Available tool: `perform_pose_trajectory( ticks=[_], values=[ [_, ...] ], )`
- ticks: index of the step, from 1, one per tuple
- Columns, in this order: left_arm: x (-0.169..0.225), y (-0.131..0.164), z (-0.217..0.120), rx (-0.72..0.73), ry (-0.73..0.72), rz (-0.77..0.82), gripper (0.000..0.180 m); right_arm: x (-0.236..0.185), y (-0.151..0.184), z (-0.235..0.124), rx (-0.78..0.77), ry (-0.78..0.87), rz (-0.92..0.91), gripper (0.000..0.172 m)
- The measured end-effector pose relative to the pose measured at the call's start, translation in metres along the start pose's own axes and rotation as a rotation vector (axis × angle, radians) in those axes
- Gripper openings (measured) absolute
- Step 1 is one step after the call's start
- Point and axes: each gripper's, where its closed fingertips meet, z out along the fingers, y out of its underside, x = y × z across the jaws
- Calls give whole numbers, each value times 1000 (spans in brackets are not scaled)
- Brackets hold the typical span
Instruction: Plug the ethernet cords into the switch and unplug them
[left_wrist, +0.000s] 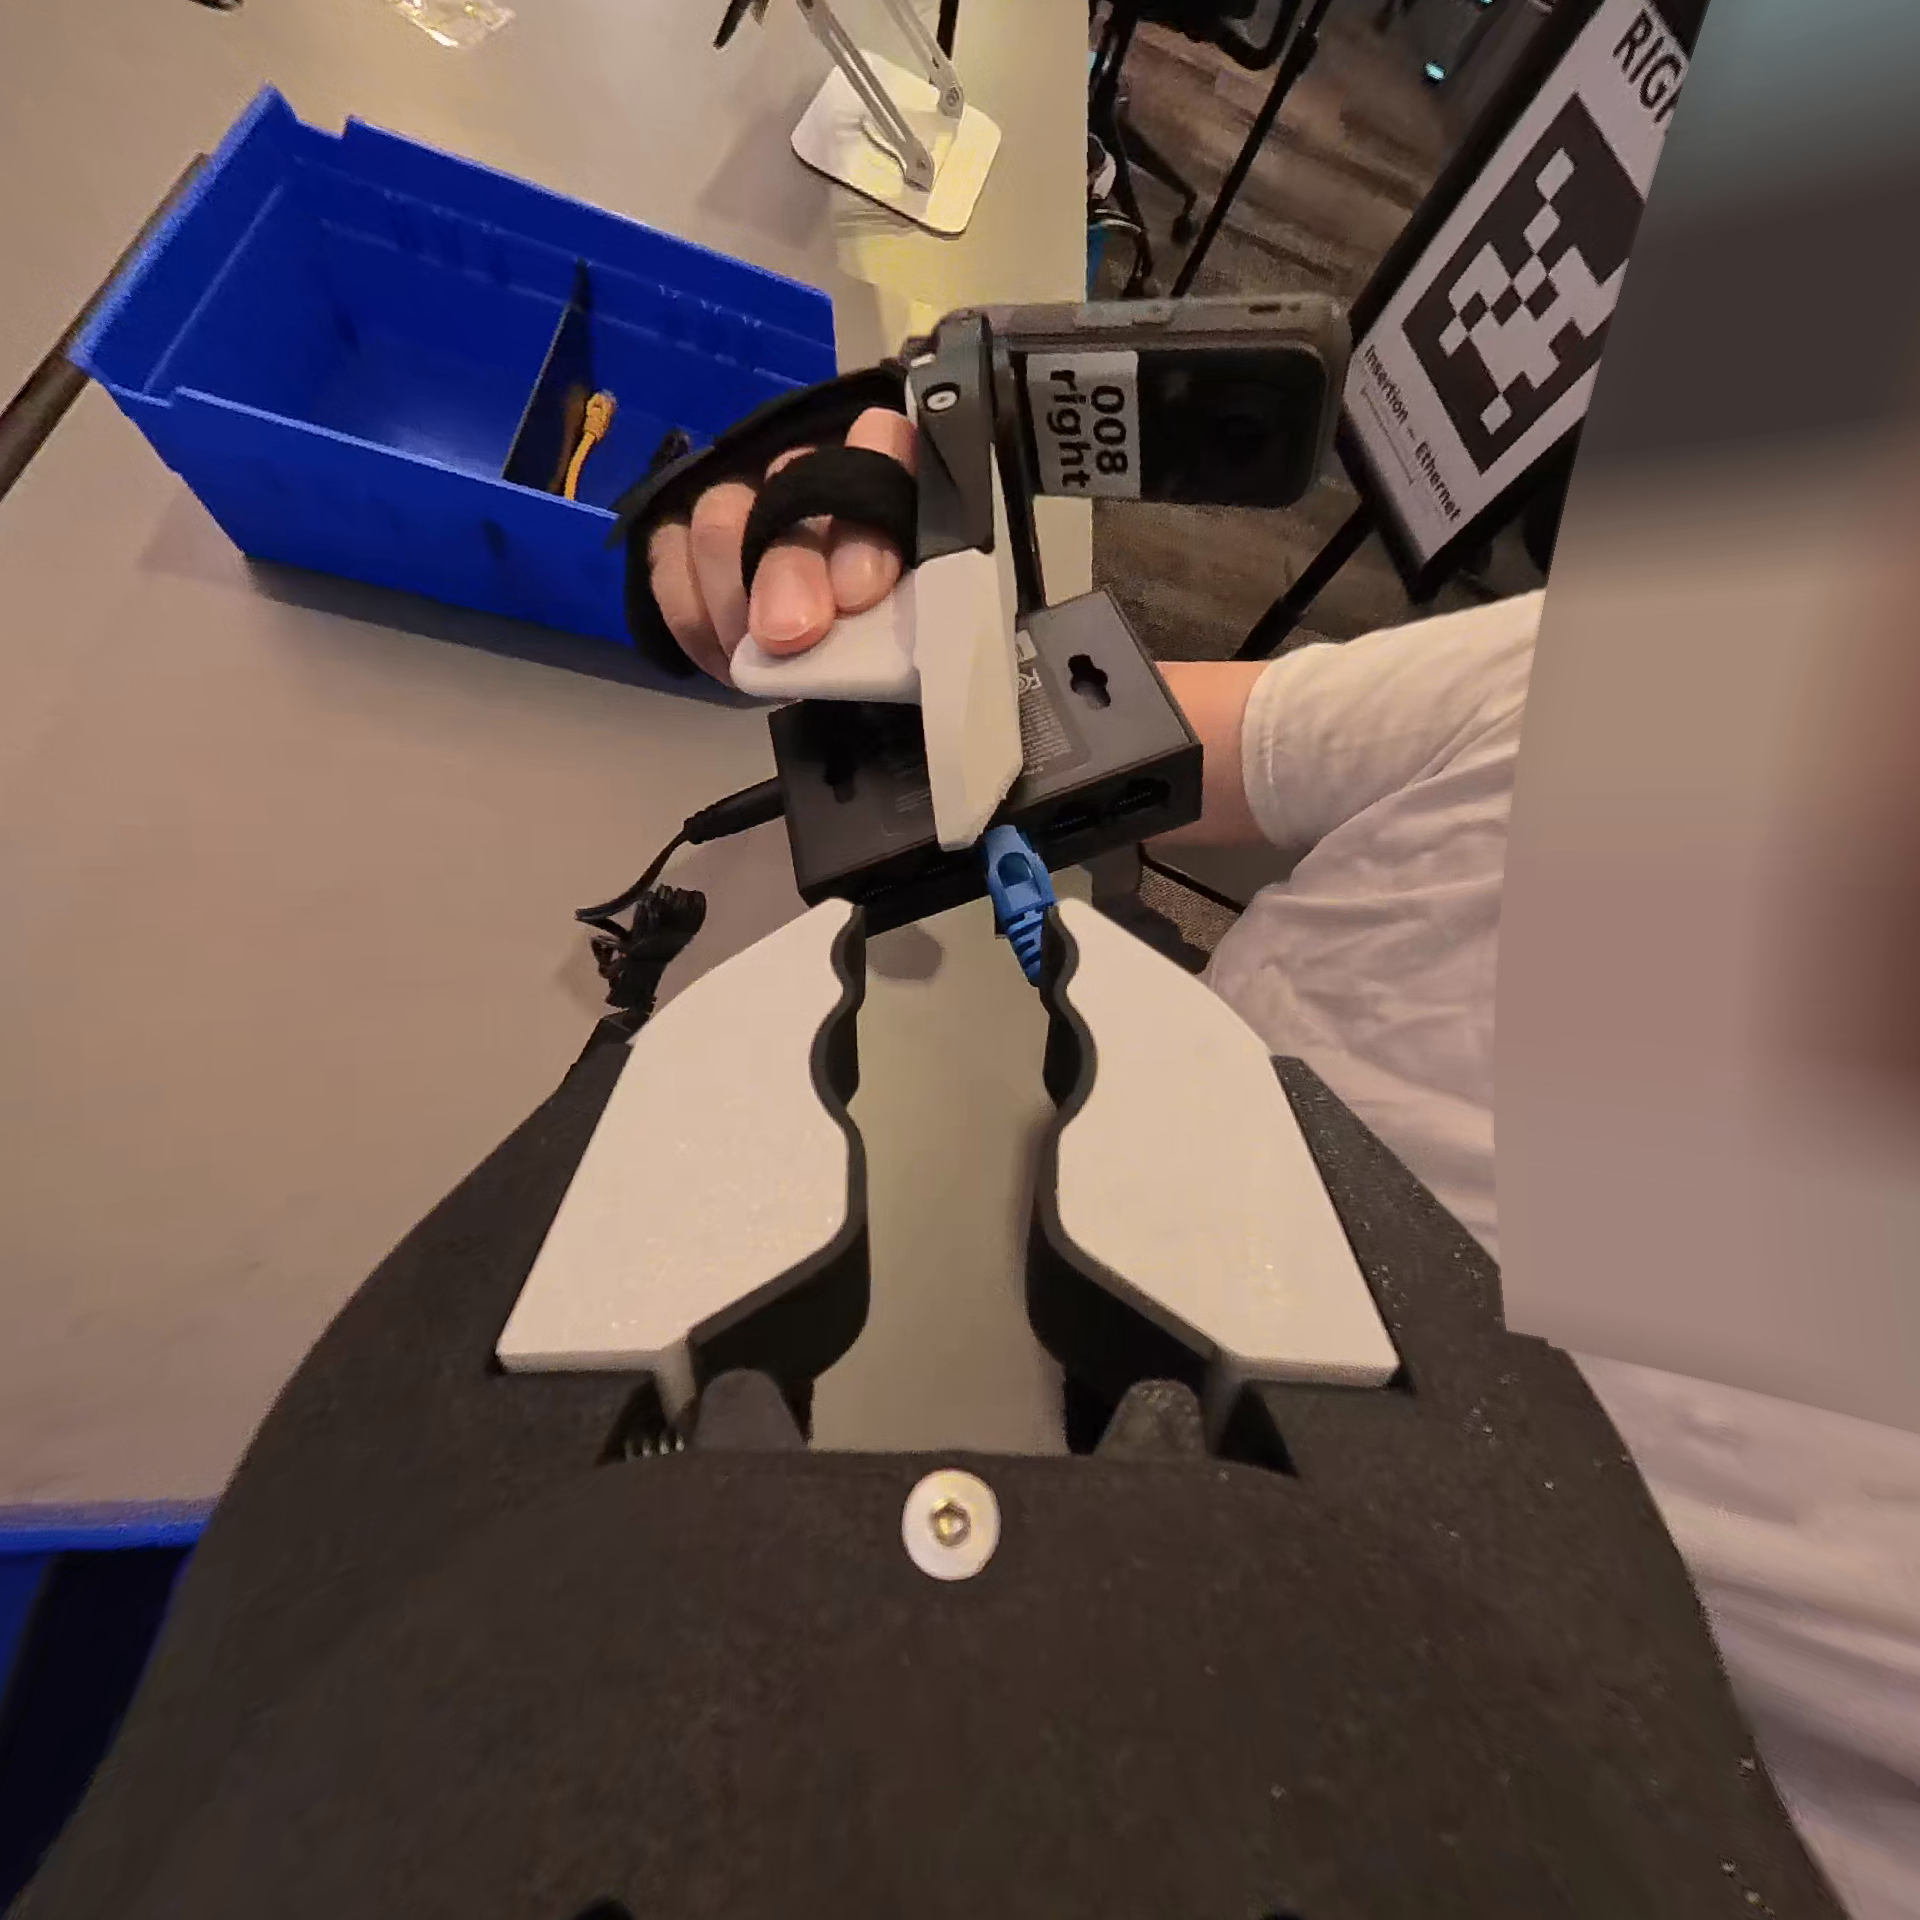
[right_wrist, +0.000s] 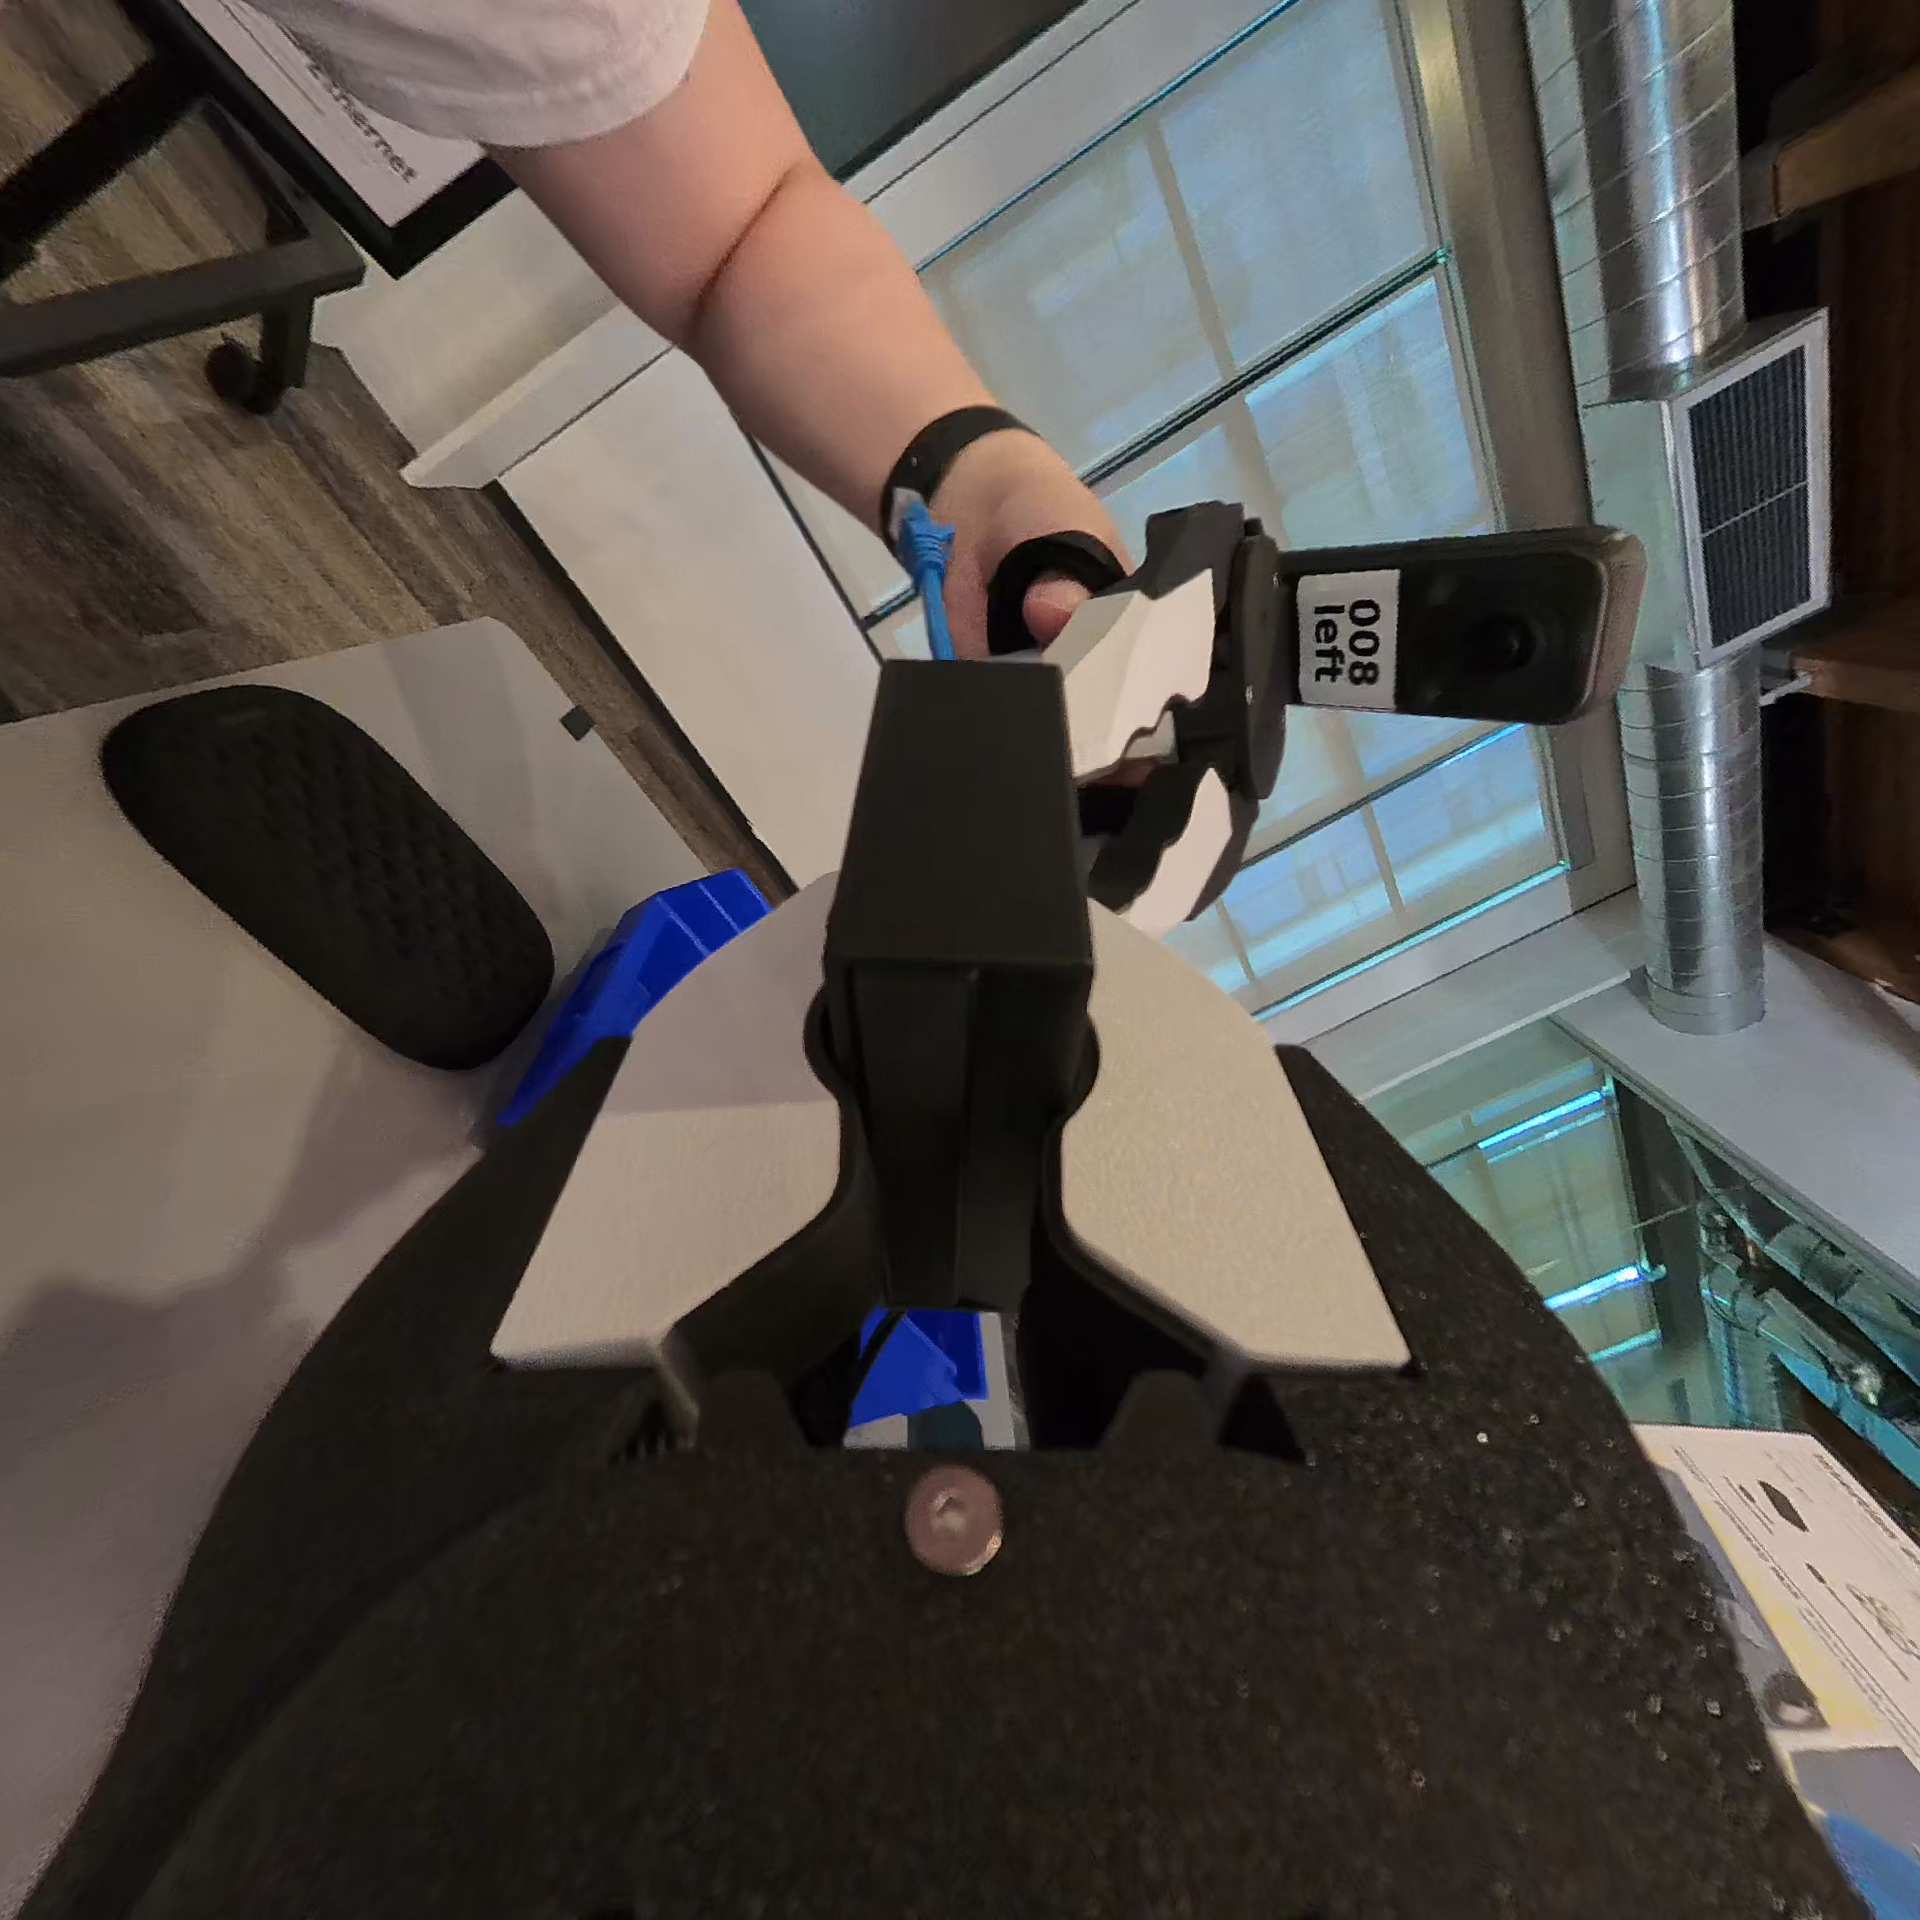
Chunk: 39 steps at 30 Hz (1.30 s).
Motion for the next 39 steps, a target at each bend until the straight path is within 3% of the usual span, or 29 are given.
perform_pose_trajectory(
  ticks=[4,6,10,12,17,24,30,33,35,39],
  values=[
    [6,-1,-2,-22,52,-29,29,0,-3,1,-16,-2,-36,31],
    [9,2,-2,-38,15,113,31,-3,-1,2,-30,-25,-13,31],
    [2,8,-1,-124,-208,470,35,-7,8,6,-75,-48,1,31],
    [-2,7,2,-157,-300,566,34,-9,13,8,-101,-54,4,31],
    [2,10,11,-217,-280,504,28,-3,23,9,-150,-17,54,31],
    [-16,4,11,-264,-412,613,14,2,27,10,-162,4,157,31],
    [-18,4,8,-327,-444,625,24,7,26,6,-129,21,175,31],
    [-32,5,4,-398,-558,707,44,8,21,5,-89,23,188,31],
    [-30,6,9,-396,-538,705,28,10,18,5,-77,25,204,31],
    [-28,1,10,-391,-547,738,26,11,23,1,-106,17,216,31]
  ],
)
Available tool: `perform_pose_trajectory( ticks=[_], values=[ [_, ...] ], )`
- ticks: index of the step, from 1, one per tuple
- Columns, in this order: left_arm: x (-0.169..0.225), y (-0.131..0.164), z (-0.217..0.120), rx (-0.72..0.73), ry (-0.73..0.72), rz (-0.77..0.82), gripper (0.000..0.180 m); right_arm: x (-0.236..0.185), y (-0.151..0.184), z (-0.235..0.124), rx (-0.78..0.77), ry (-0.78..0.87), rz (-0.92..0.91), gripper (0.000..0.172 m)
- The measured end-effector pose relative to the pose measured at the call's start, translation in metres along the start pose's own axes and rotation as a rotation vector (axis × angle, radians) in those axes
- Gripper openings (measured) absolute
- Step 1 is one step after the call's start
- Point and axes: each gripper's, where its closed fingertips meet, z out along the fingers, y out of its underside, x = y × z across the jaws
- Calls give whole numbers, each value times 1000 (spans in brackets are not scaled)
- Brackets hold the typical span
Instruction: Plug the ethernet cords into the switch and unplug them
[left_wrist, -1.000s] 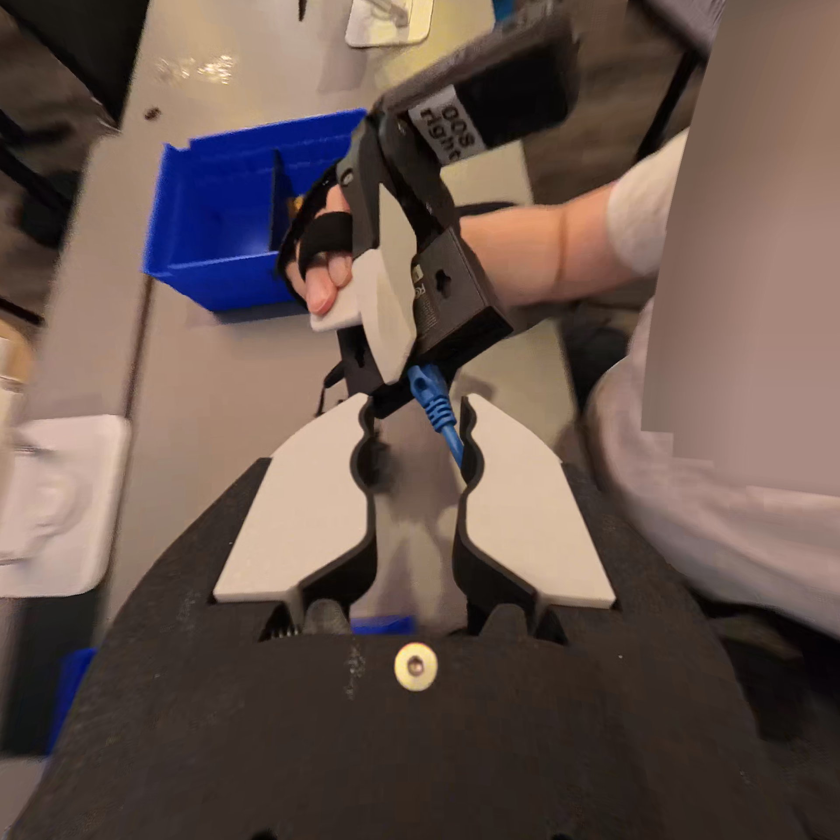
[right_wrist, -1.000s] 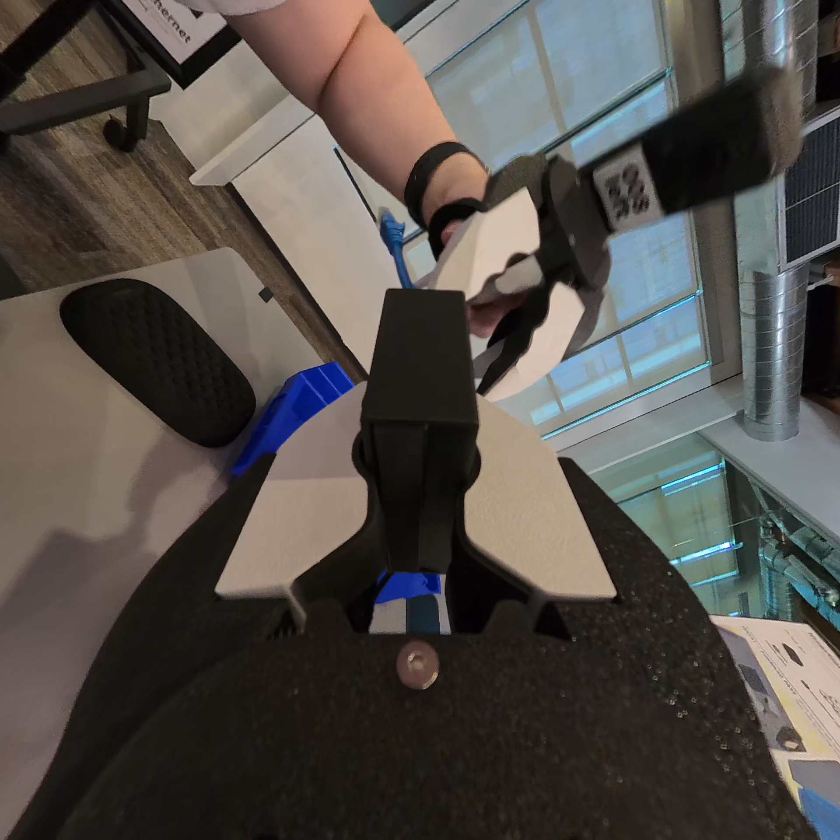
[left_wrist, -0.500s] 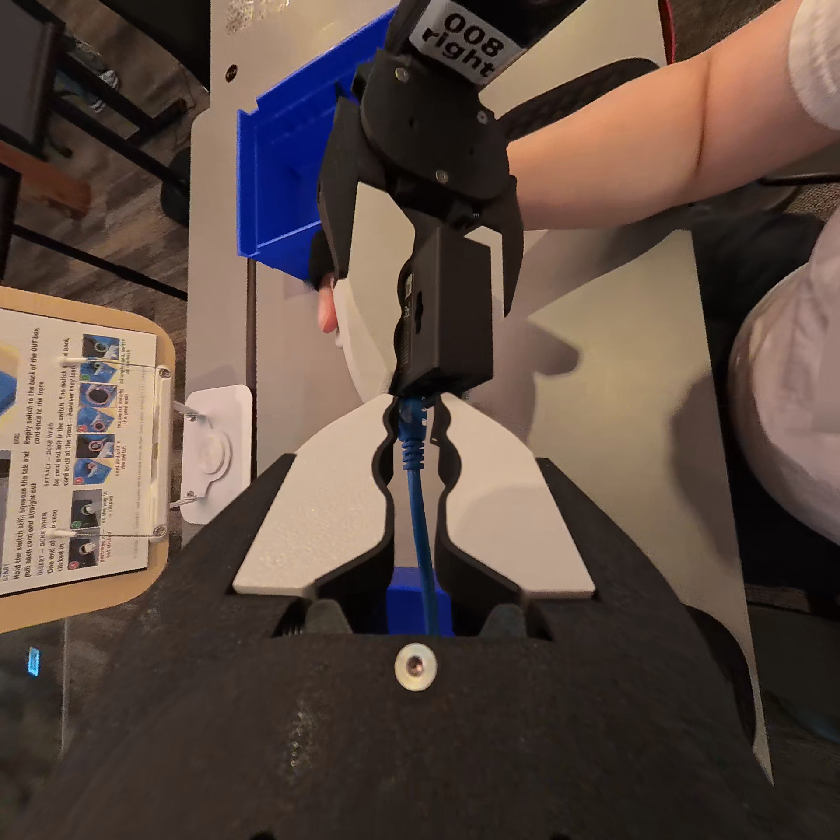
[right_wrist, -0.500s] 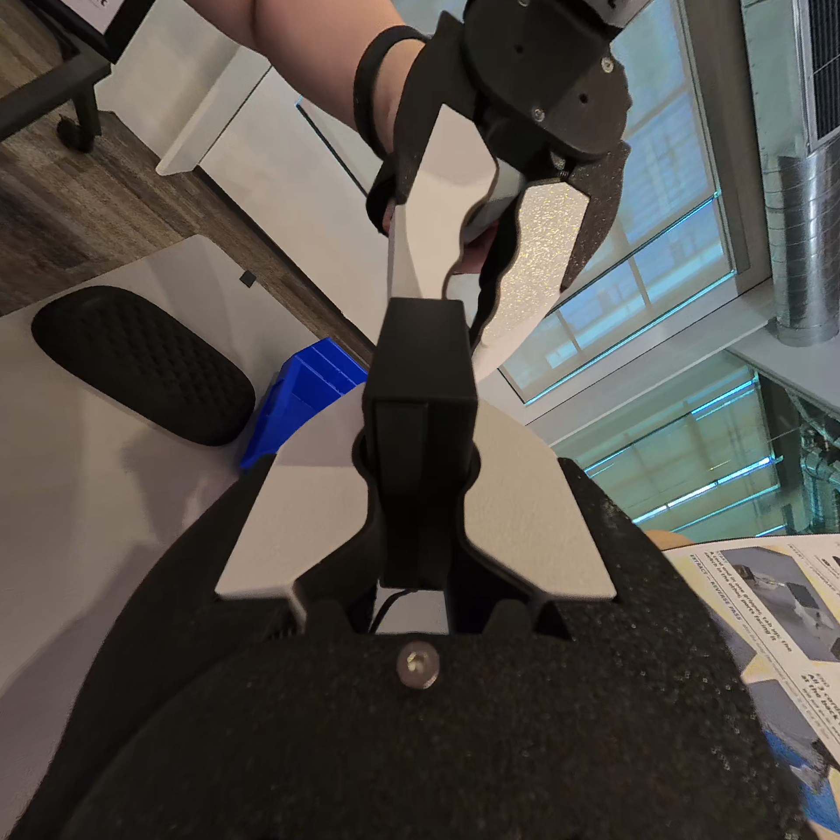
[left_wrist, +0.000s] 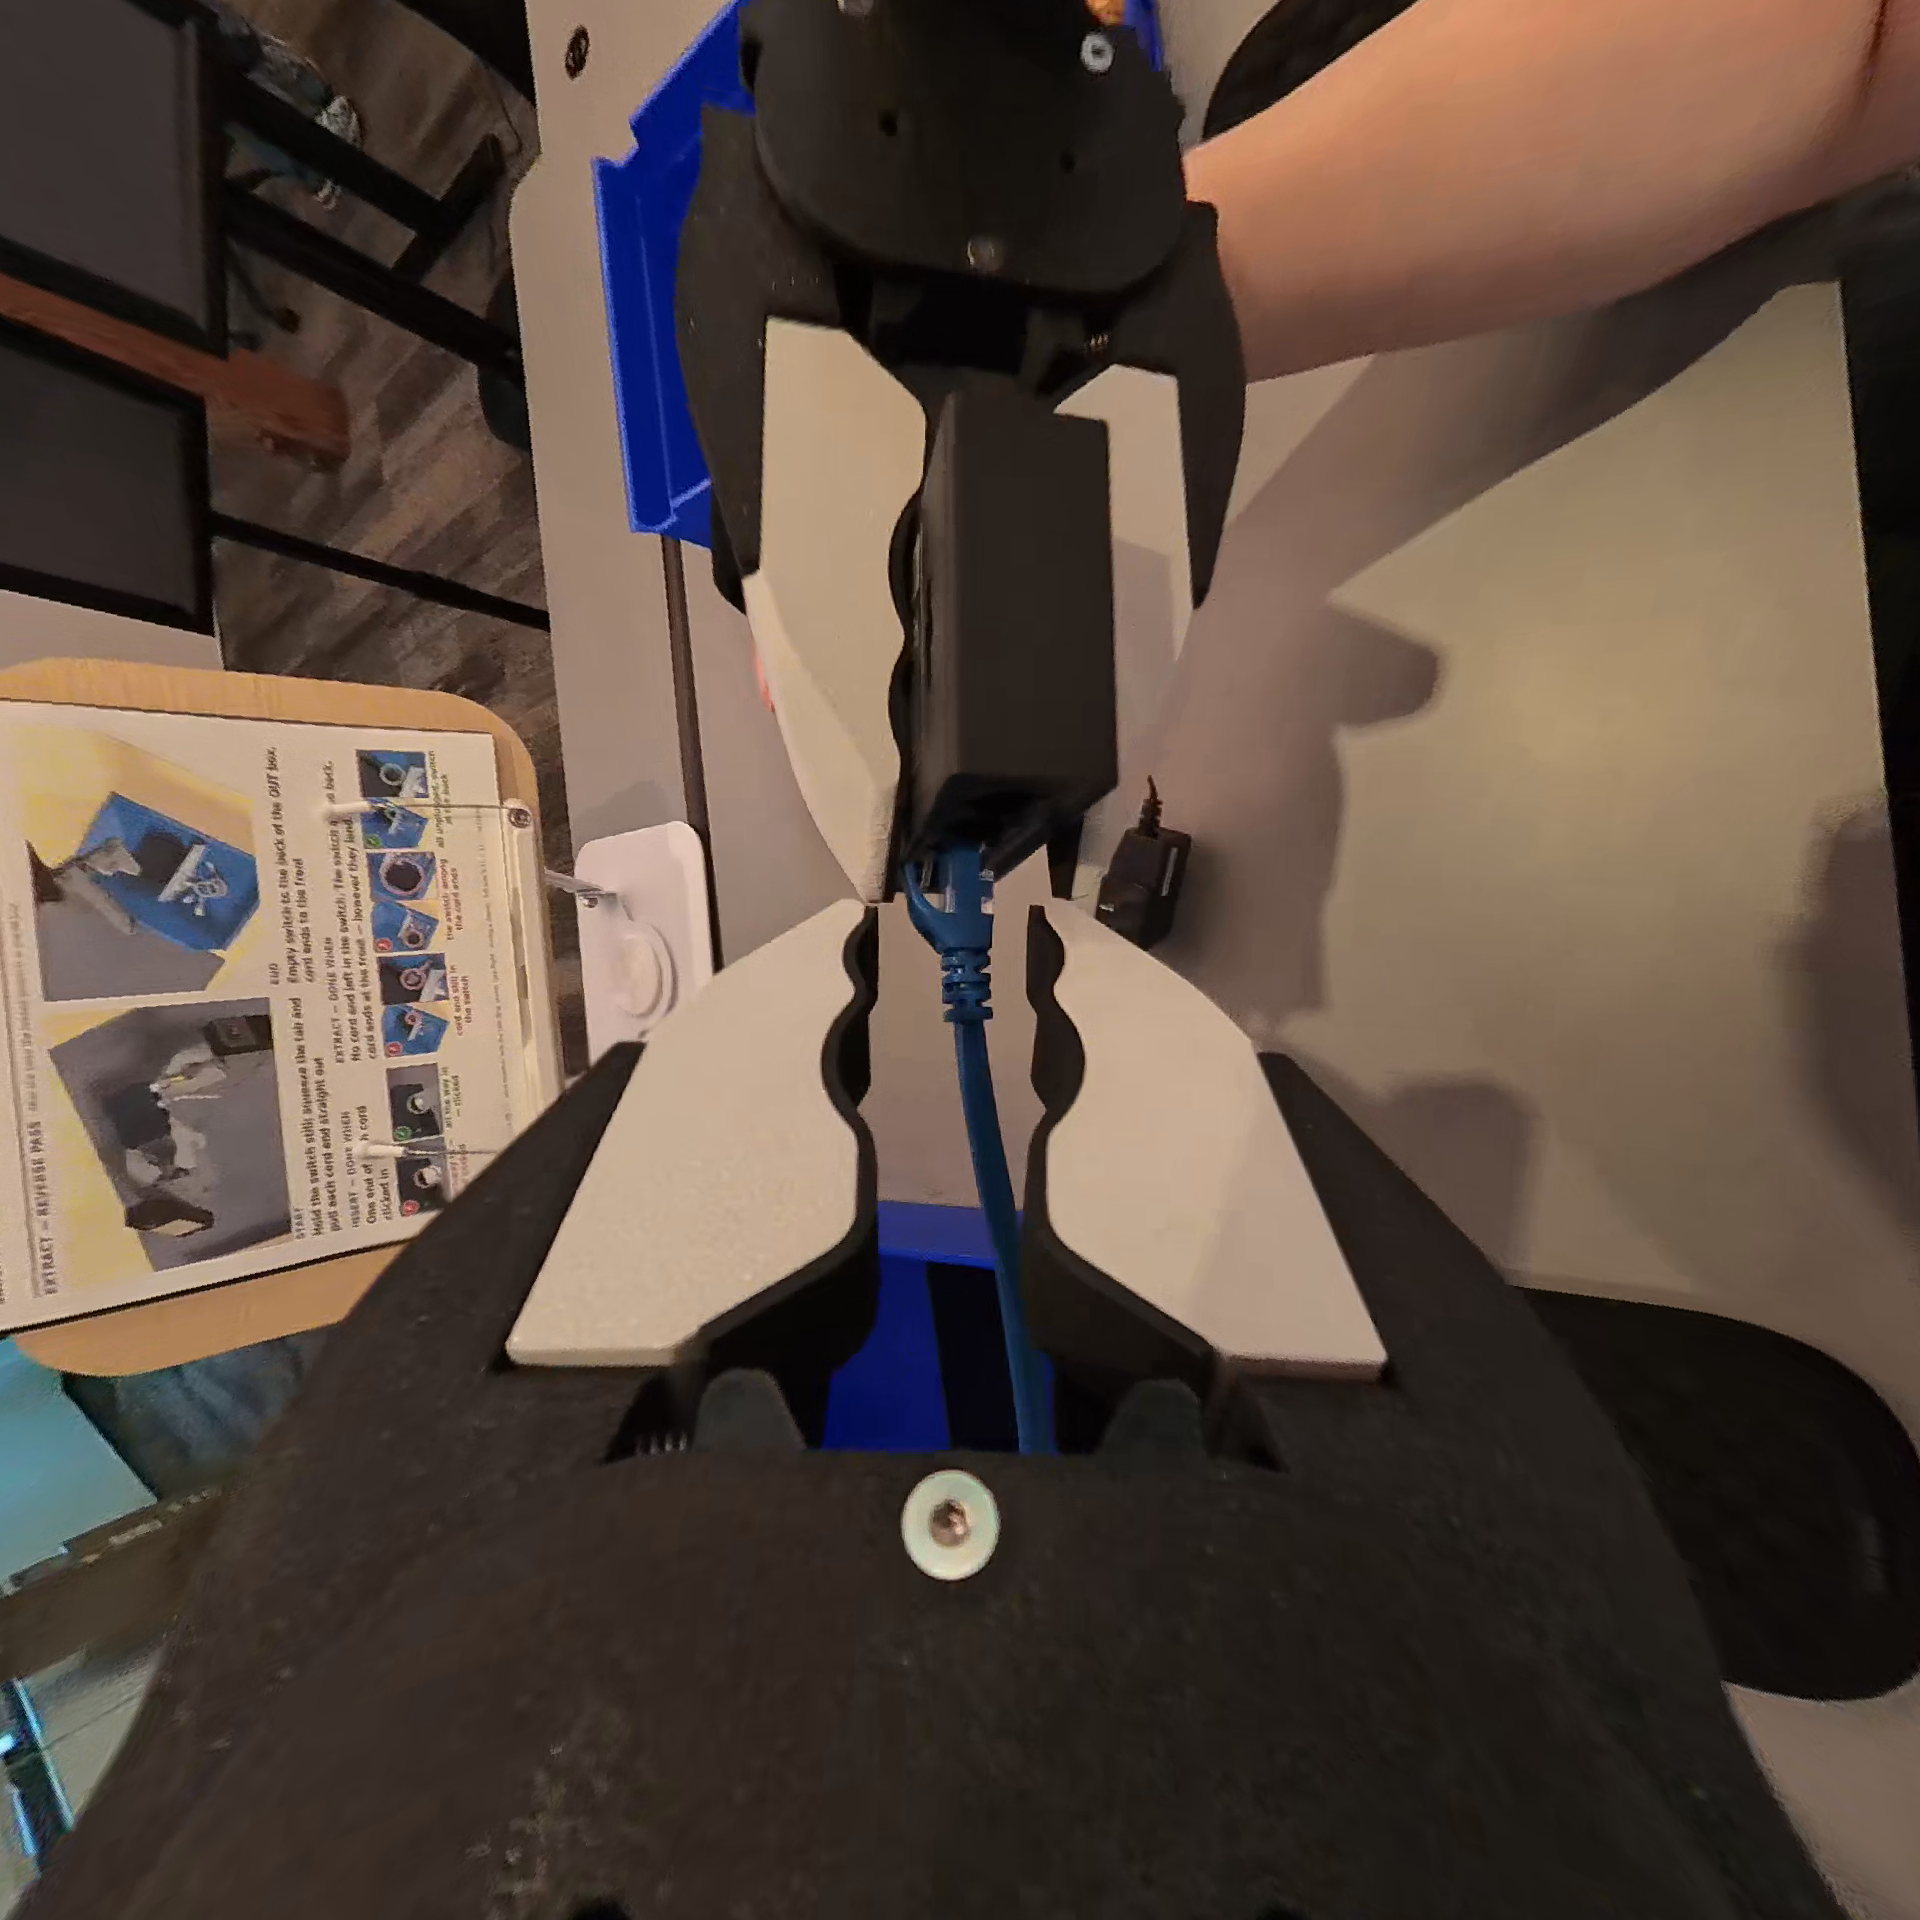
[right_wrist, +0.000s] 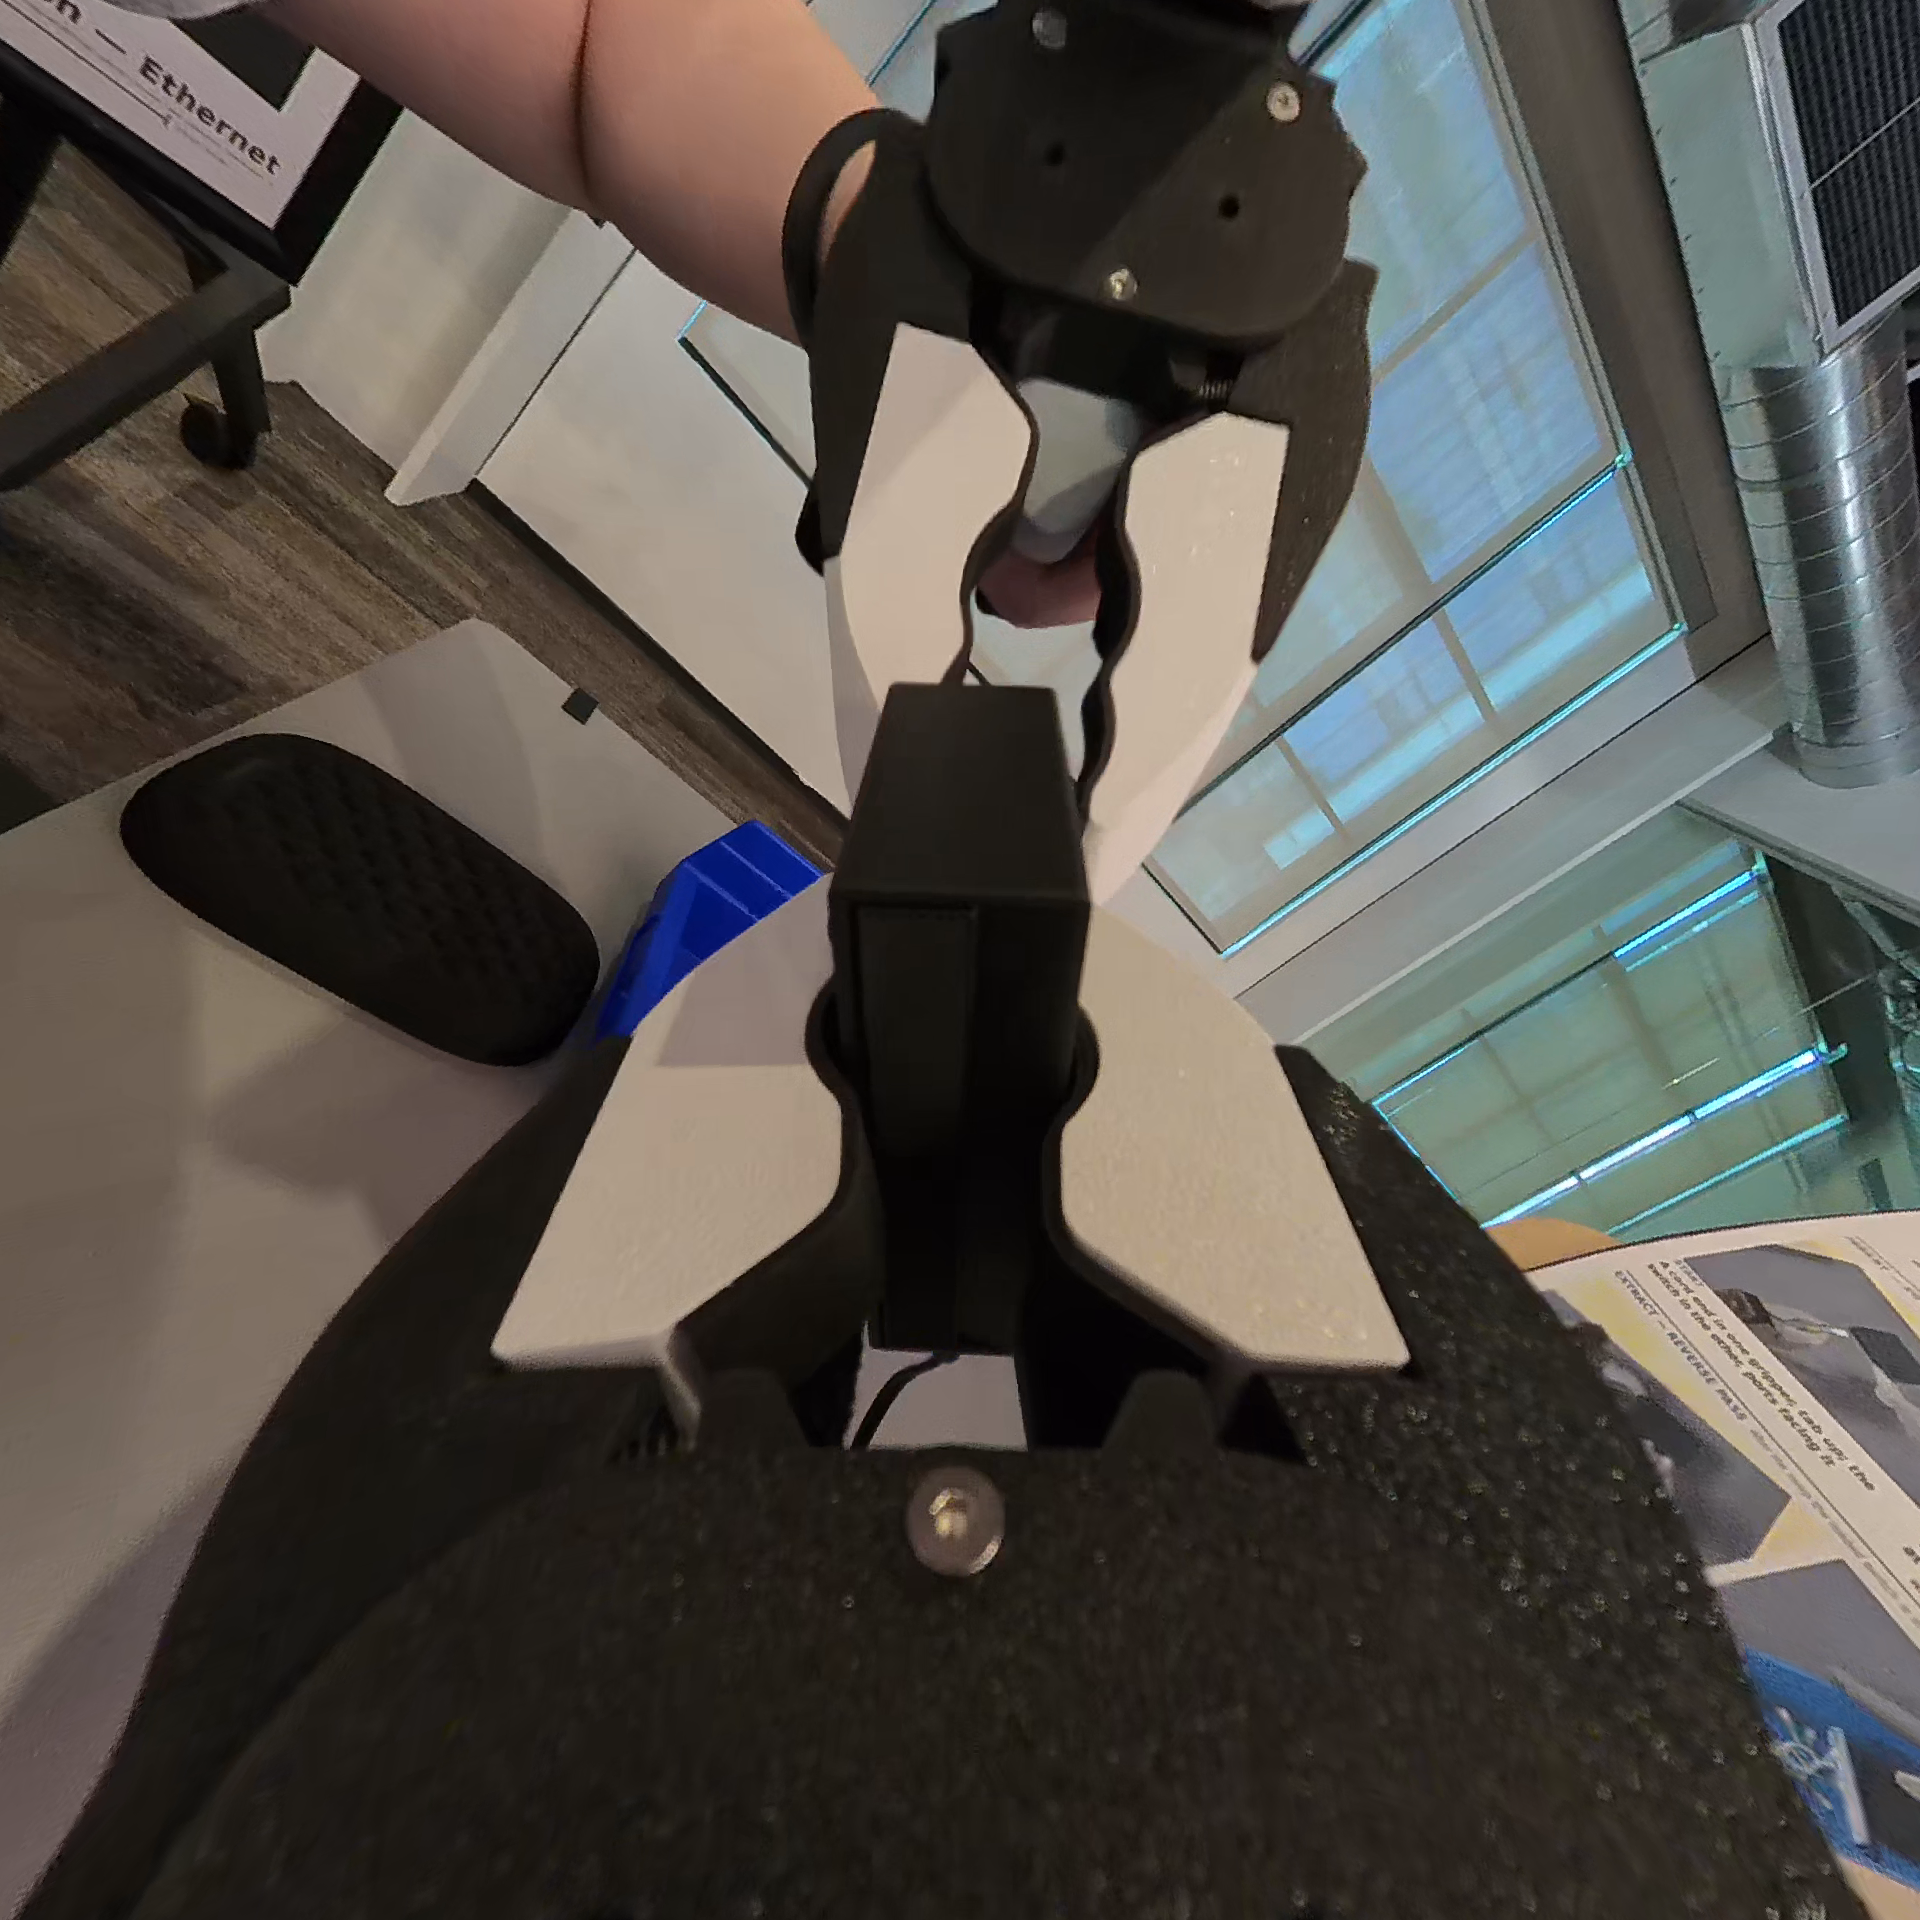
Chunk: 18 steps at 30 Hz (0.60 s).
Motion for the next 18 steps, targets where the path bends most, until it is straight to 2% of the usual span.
perform_pose_trajectory(
  ticks=[4,6,9,10,15,18],
  values=[
    [-1,-4,-3,18,-1,18,22,0,-3,-1,52,-14,44,31],
    [0,-4,-3,26,12,23,14,1,-5,-2,72,-18,59,31],
    [-1,-5,-4,35,6,20,13,2,-6,-2,95,-19,102,36],
    [-2,-5,-4,38,0,21,13,3,-6,-3,99,-19,112,31],
    [-2,-7,-2,50,-18,28,21,7,-6,-5,107,-5,136,31],
    [-6,-9,-2,67,-29,7,12,6,-7,-5,130,-15,146,31]
  ],
)
